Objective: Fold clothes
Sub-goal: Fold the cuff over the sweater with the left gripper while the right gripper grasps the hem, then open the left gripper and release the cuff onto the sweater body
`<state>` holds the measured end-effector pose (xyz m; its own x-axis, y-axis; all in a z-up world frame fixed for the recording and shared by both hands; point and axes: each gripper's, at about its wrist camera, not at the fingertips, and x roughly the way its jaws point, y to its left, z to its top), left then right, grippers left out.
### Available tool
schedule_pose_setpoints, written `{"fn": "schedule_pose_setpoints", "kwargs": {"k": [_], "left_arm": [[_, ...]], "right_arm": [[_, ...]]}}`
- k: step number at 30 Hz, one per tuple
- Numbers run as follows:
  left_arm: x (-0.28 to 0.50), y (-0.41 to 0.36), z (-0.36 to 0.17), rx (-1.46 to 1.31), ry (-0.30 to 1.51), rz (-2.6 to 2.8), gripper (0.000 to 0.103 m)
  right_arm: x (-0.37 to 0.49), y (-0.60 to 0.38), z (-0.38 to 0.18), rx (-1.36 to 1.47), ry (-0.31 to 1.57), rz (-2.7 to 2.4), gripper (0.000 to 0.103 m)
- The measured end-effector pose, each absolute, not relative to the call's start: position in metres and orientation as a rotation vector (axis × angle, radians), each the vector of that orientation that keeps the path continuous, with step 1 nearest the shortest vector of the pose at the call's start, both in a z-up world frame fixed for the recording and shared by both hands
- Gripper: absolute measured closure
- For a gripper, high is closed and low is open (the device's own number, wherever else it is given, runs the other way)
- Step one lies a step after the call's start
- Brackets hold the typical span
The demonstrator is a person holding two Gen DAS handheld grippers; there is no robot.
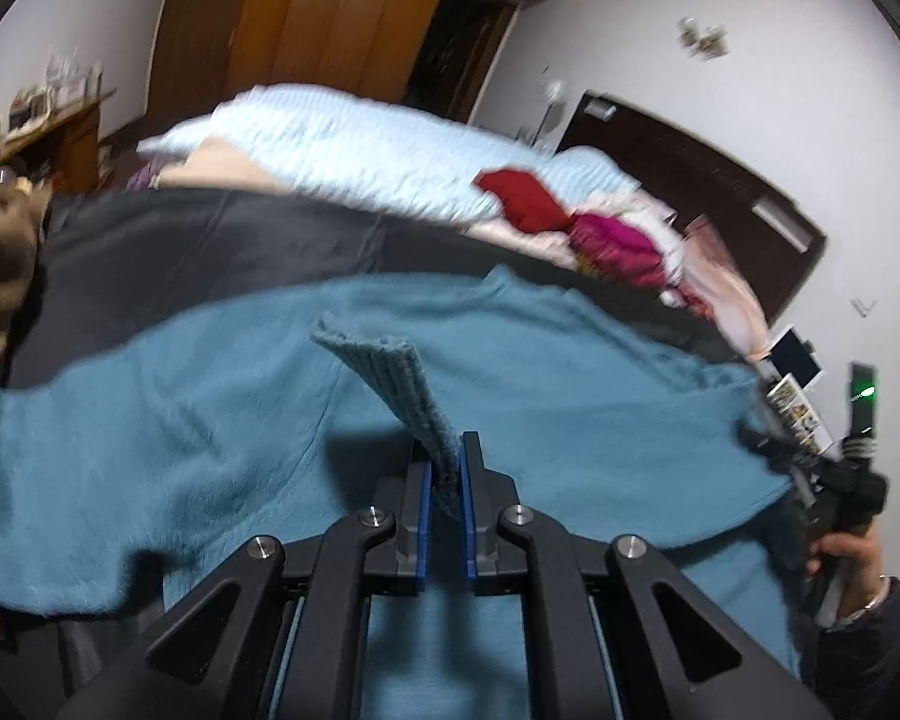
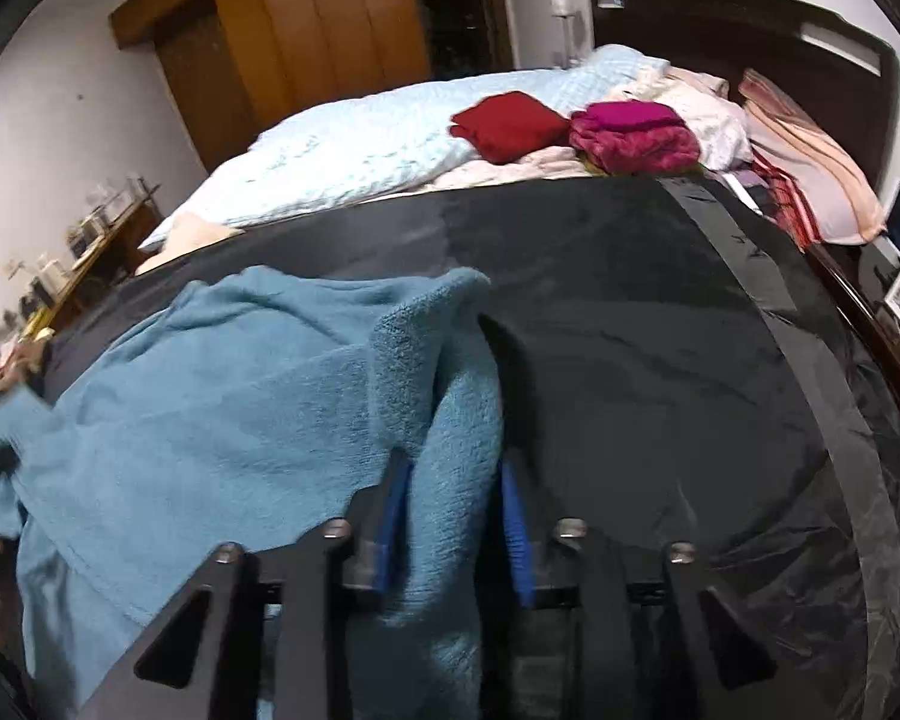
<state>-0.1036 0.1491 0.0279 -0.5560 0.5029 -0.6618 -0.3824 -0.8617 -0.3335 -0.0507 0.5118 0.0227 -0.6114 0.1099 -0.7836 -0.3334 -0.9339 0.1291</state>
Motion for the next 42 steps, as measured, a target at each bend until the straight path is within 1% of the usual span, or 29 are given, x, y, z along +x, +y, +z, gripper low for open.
{"fn": "schedule_pose_setpoints", "kwargs": {"k": [1,3,5,6,7,8,9,10,12,14,15,16,18,20,22,25,27,29,30,35,39,40,42], "left_arm": [[-0.106,0.148,0.021,-1.110,-0.204,2.388,0.091],[-0.104,0.149,0.016,-1.124,-0.181,2.391,0.089],[-0.103,0.155,0.014,-1.152,-0.118,2.403,0.085],[-0.101,0.156,0.013,-1.164,-0.090,2.417,0.077],[-0.099,0.155,0.013,-1.173,-0.081,2.425,0.065],[-0.098,0.154,0.013,-1.183,-0.072,2.433,0.059],[-0.097,0.149,0.013,-1.183,-0.082,2.437,0.051],[-0.095,0.144,0.015,-1.177,-0.094,2.448,0.047],[-0.091,0.136,0.019,-1.163,-0.114,2.470,0.044],[-0.091,0.129,0.024,-1.146,-0.129,2.493,0.042],[-0.091,0.126,0.026,-1.138,-0.135,2.503,0.041],[-0.091,0.123,0.028,-1.130,-0.141,2.512,0.040],[-0.090,0.124,0.030,-1.128,-0.131,2.512,0.039],[-0.090,0.133,0.029,-1.133,-0.083,2.498,0.039],[-0.091,0.145,0.025,-1.144,-0.015,2.493,0.038],[-0.097,0.165,0.013,-1.196,0.071,2.461,0.038],[-0.098,0.173,0.004,-1.218,0.115,2.450,0.038],[-0.098,0.178,-0.005,-1.239,0.143,2.438,0.038],[-0.097,0.178,-0.007,-1.231,0.145,2.440,0.037],[-0.098,0.171,-0.006,-1.233,0.118,2.446,0.036],[-0.100,0.163,0.000,-1.222,0.074,2.465,0.036],[-0.100,0.162,0.001,-1.219,0.065,2.468,0.036],[-0.101,0.163,0.000,-1.224,0.075,2.468,0.036]], "right_arm": [[-0.049,0.512,0.025,-1.216,0.360,2.575,0.047],[-0.044,0.512,0.029,-1.185,0.312,2.551,0.045],[-0.042,0.514,0.034,-1.152,0.261,2.523,0.045],[-0.041,0.512,0.038,-1.128,0.220,2.496,0.045],[-0.038,0.509,0.045,-1.088,0.161,2.467,0.045],[-0.035,0.508,0.051,-1.056,0.124,2.456,0.045],[-0.032,0.507,0.058,-1.025,0.087,2.444,0.044],[-0.027,0.505,0.064,-1.008,0.098,2.475,0.044],[-0.017,0.500,0.077,-0.973,0.119,2.537,0.044],[-0.011,0.480,0.078,-1.016,0.061,2.615,0.042],[-0.008,0.470,0.079,-1.037,0.031,2.653,0.036],[-0.008,0.460,0.071,-1.081,-0.034,2.659,0.030],[-0.009,0.439,0.057,-1.168,-0.167,2.665,0.030],[-0.011,0.437,0.038,-1.227,-0.231,2.606,0.030],[-0.011,0.451,0.027,-1.255,-0.172,2.569,0.030],[-0.008,0.482,0.022,-1.215,-0.082,2.497,0.030],[-0.005,0.499,0.016,-1.202,-0.084,2.407,0.030],[-0.001,0.514,0.009,-1.207,-0.040,2.395,0.030],[0.001,0.516,0.009,-1.201,-0.014,2.408,0.030],[0.000,0.506,0.011,-1.205,-0.097,2.384,0.030],[0.000,0.491,0.037,-1.147,-0.040,2.450,0.030],[-0.002,0.486,0.045,-1.136,-0.012,2.495,0.028],[-0.008,0.477,0.059,-1.129,0.049,2.583,0.028]]}}
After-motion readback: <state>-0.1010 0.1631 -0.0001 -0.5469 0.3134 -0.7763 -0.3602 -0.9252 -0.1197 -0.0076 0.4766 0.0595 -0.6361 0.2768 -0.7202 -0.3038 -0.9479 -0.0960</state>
